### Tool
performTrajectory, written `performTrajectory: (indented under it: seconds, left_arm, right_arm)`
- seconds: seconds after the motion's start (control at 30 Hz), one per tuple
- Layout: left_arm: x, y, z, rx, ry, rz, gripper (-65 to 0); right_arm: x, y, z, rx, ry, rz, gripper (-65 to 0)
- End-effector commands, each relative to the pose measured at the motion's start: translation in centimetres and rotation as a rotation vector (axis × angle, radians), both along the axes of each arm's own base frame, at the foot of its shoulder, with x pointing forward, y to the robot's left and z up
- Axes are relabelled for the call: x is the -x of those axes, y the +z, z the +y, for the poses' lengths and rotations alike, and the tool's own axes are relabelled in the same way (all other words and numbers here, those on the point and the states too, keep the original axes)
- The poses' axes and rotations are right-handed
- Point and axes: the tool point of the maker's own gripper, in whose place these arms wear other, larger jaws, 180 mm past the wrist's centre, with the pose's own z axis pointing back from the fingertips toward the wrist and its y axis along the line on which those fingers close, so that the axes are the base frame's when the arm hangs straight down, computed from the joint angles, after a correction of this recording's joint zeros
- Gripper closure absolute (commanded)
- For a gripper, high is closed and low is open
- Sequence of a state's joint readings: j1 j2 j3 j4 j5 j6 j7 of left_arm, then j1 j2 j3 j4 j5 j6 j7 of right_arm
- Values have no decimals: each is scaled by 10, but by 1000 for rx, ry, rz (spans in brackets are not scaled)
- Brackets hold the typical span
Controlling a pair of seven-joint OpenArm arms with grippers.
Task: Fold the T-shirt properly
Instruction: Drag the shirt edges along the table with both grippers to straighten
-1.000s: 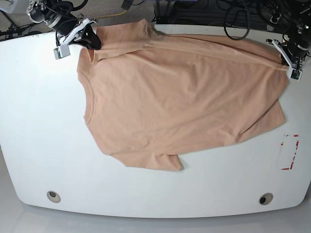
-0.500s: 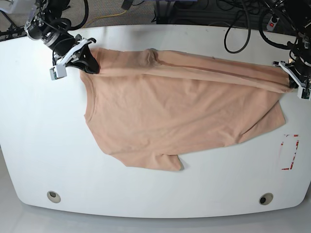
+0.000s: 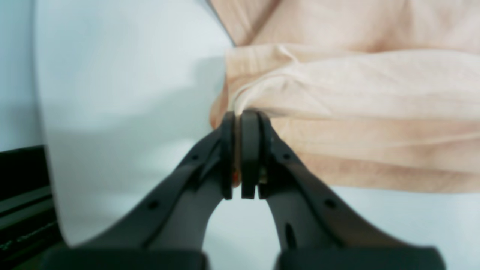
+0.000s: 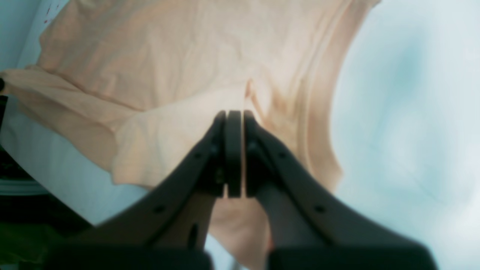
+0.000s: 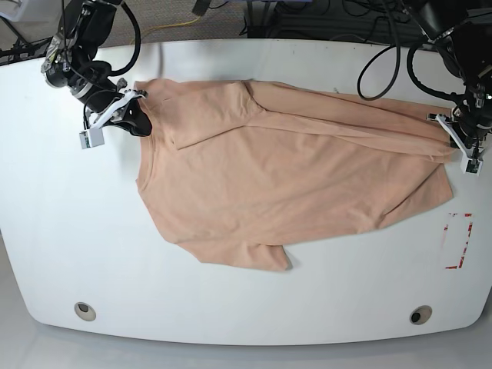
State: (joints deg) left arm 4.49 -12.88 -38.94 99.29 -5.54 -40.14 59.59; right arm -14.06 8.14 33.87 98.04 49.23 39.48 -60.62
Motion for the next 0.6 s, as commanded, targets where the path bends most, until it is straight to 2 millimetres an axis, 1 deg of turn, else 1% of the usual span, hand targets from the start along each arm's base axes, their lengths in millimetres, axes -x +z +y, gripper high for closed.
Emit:
performTrajectory:
  seconds: [0.0,0.03,0.07,0.13,0.17,0.2,0.27,0.33,0.4,0.43,0.57]
  left_arm:
    - [-15,10,4,-13,-20,-33,-4]
    - [-19,5,-1,-6,-40,-18,-6]
    - [-22,6,0,-18,-59,-9,-8]
    - [-27,3,-6,-23,-95,10,-42]
    - [-28,0,-10,-24,-114,22,-81]
    - [-29,-1,-12,-23,-119,24,-115]
    - [-33,4,-13,-31,-124,9,-204]
    - [-41,13,-13,-34,-125,-19,-294]
    - [-45,18,-11,-36,-117,-38,-363]
    - [-46,22,-7,-37,-105,-50,-382]
    - [-50,38,7,-50,-84,-122,-386]
  right_arm:
    - [-8,7,-9,32,-2,-35,0]
    - [-8,5,-11,51,-2,-25,0]
    - [-7,3,-13,68,-1,-18,0]
    - [-6,6,-14,104,6,-23,-51]
    - [-5,10,-16,138,11,-28,-113]
    - [-3,11,-17,165,17,-26,-160]
    - [6,11,-21,233,28,-11,-287]
    - [15,11,-24,297,38,5,-395]
    - [24,8,-28,353,44,31,-458]
    - [29,4,-28,369,42,48,-466]
    - [41,-11,-33,437,28,119,-466]
